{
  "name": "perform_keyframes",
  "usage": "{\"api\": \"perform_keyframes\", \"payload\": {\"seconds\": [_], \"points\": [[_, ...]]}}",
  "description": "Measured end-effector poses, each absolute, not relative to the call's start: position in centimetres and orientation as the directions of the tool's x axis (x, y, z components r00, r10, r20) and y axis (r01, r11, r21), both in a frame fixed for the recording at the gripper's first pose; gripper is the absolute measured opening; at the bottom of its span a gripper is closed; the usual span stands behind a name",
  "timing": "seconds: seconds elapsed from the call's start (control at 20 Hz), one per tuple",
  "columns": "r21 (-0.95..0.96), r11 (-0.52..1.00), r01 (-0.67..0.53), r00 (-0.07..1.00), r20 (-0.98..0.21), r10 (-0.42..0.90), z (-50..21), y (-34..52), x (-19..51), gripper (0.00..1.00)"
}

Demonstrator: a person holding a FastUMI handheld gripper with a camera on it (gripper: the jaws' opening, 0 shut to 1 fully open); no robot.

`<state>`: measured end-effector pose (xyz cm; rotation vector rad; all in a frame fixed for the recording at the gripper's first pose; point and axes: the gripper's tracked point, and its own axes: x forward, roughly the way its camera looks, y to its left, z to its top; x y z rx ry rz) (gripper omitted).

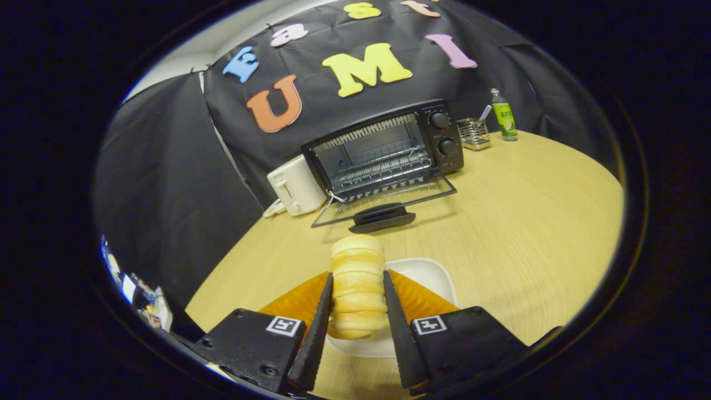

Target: Open the toaster oven, put the food inside, and close the toaster oven door.

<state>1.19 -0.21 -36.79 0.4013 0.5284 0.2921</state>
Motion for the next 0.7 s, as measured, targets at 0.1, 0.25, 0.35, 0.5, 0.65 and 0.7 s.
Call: {"api": "perform_keyframes", "payload": {"seconds": [0.1,0.25,0.35,0.5,0.65,0.7], "points": [[0.540,0.821,-0.187,0.832,-0.357,0.424,-34.4,0.0,2.2,0.59],[0.632,0.734,-0.247,0.841,-0.237,0.487,-31.1,0.5,4.2,0.59],[0.659,0.701,-0.272,0.849,-0.179,0.498,-29.9,0.6,6.1,0.59],[0.731,0.609,-0.310,0.825,-0.112,0.554,-28.6,2.2,8.3,0.59],[0.781,0.558,-0.281,0.808,-0.122,0.577,-29.0,3.2,10.4,0.59],[0.791,0.549,-0.271,0.808,-0.123,0.577,-29.0,3.2,11.7,0.59]]}}
